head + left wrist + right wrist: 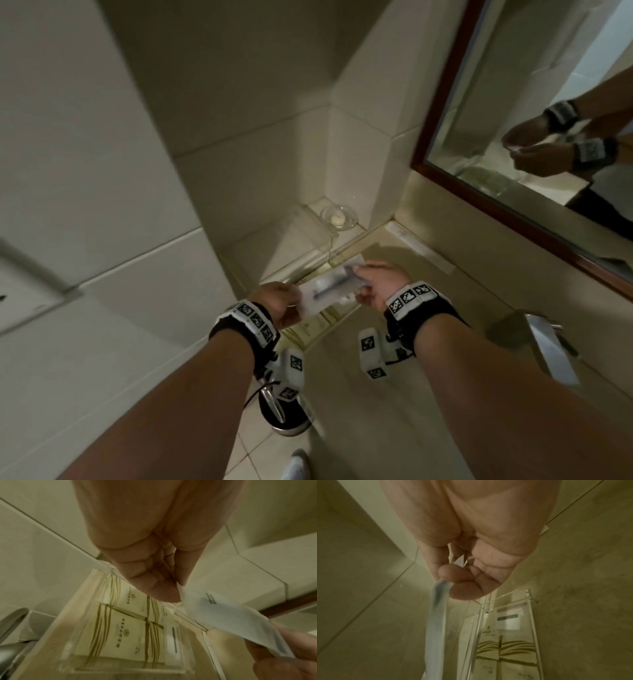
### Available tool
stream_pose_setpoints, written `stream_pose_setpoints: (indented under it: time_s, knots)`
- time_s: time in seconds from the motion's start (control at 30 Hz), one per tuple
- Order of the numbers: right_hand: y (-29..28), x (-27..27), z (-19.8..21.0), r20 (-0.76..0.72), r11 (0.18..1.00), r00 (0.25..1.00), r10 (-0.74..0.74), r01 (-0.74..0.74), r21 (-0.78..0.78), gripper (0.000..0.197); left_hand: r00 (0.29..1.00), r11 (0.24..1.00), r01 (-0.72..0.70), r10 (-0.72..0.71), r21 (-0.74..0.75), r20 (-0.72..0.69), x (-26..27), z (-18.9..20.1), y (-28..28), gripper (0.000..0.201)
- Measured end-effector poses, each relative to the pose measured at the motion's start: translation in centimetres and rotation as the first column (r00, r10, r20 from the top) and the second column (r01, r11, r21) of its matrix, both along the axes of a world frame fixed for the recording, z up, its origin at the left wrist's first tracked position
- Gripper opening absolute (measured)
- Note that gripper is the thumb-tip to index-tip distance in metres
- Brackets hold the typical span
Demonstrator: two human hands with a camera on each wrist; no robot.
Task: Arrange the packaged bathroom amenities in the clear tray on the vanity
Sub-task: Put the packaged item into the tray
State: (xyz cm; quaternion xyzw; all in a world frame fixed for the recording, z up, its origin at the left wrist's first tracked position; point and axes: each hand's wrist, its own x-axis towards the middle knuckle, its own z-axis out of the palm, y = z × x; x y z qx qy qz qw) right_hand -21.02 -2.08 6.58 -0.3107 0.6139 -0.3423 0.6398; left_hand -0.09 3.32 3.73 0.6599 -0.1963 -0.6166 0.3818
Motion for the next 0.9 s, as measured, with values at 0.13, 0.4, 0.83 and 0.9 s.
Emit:
stream_pose_setpoints:
  time_s: [0.13, 0.4, 0.83, 0.9]
  knots:
    - [-0.5, 1.9, -0.5, 0.033, 0.999, 0.999, 0.033, -0.033, 0.013, 0.018, 0.997, 0.998, -0.058, 0.06, 0.035, -0.041, 1.7, -0.3, 0.3, 0.007]
    - [-1.0, 2.5, -2.0, -0.008, 0.998, 0.999, 0.045, -0.044, 0.042, 0.015, 0.996, 0.996, 0.063, -0.068, 0.068, 0.064, 1.9, -0.9, 0.6, 0.013]
    - [-0.7, 4.1, -8.2, -0.344, 0.944, 0.885, 0.313, -0.251, 0.213, 0.019, 0.4, 0.754, 0.529, -0.627, 0.39, 0.669, 1.7, -5.6, 0.4, 0.024]
    - [-0.5, 4.1, -8.5, -0.374, 0.939, 0.862, 0.342, -0.291, 0.185, 0.012, 0.335, 0.738, 0.545, -0.627, 0.399, 0.703, 1.8, -6.3, 0.4, 0.028]
